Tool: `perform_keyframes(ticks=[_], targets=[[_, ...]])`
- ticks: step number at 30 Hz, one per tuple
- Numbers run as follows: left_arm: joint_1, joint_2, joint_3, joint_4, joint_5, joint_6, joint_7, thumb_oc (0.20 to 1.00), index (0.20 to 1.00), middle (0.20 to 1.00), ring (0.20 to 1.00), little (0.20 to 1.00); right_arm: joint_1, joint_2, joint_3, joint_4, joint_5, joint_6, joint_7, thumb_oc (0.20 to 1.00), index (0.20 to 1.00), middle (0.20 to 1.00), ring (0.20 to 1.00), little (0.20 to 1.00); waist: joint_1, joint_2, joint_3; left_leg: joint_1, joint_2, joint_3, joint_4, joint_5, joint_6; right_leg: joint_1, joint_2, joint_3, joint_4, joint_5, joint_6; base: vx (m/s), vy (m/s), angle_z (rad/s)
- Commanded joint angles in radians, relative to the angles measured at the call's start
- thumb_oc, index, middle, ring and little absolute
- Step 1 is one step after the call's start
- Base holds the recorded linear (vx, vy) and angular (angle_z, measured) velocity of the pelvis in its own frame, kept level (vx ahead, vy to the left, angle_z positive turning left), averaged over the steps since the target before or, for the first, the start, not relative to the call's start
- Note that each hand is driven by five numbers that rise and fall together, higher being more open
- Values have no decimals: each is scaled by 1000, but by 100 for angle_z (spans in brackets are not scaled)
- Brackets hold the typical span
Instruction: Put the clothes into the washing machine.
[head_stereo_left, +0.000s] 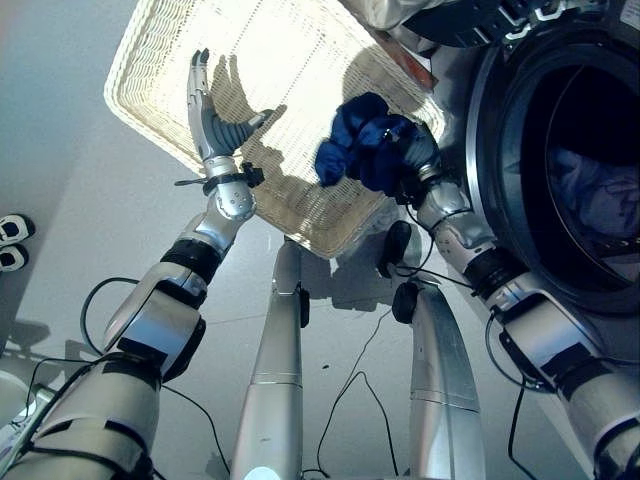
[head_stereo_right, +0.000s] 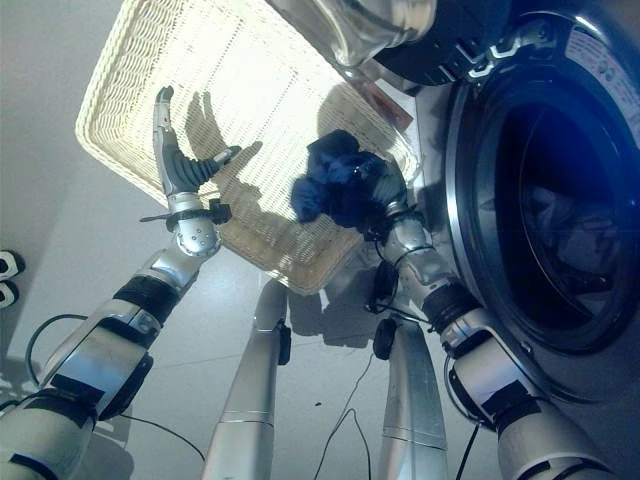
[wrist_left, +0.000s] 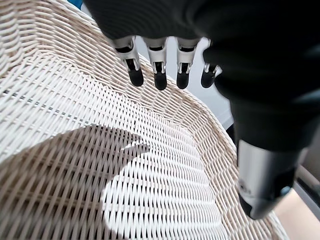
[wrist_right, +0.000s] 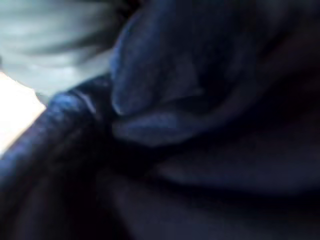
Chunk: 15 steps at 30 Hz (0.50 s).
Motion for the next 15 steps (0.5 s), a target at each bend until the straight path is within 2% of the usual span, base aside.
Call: perform_keyframes(ticks=[1,4,7,12,15], targets=[[3,12,77,7,22,-20,41,1000,1000,1000,1000,1000,88,-38,-67,-17,339,-49,187,200,200,200,200,200,-44,0,-16,-10,-81,109,165,-142,70,68,75,-12,-294,247,123,5,10,-3],[14,27,81,17,16,-37,36,1000,1000,1000,1000,1000,105,-71,-140,53,514,-18,296,200,200,200,200,200,-50,-1,-16,-5,-76,107,165,-150,70,70,76,-8,-289,242,125,5,4,-6],[13,39,82,30,8,-53,25,1000,1000,1000,1000,1000,92,-99,-185,127,570,2,329,200,200,200,200,200,-50,0,-16,-2,-74,106,163,-156,71,76,77,-6,-294,241,126,2,-8,-4],[8,58,83,63,-5,-85,11,1000,1000,1000,1000,1000,61,-147,-272,278,646,23,297,200,200,200,200,200,-50,2,-16,5,-67,104,159,-166,68,89,78,-4,-305,237,128,1,-7,-4],[6,64,78,78,-14,-102,8,1000,1000,1000,1000,1000,34,-183,-323,369,648,-2,213,200,200,200,200,200,-48,5,-16,5,-66,103,159,-170,66,93,79,-1,-314,236,128,6,-2,-3]])
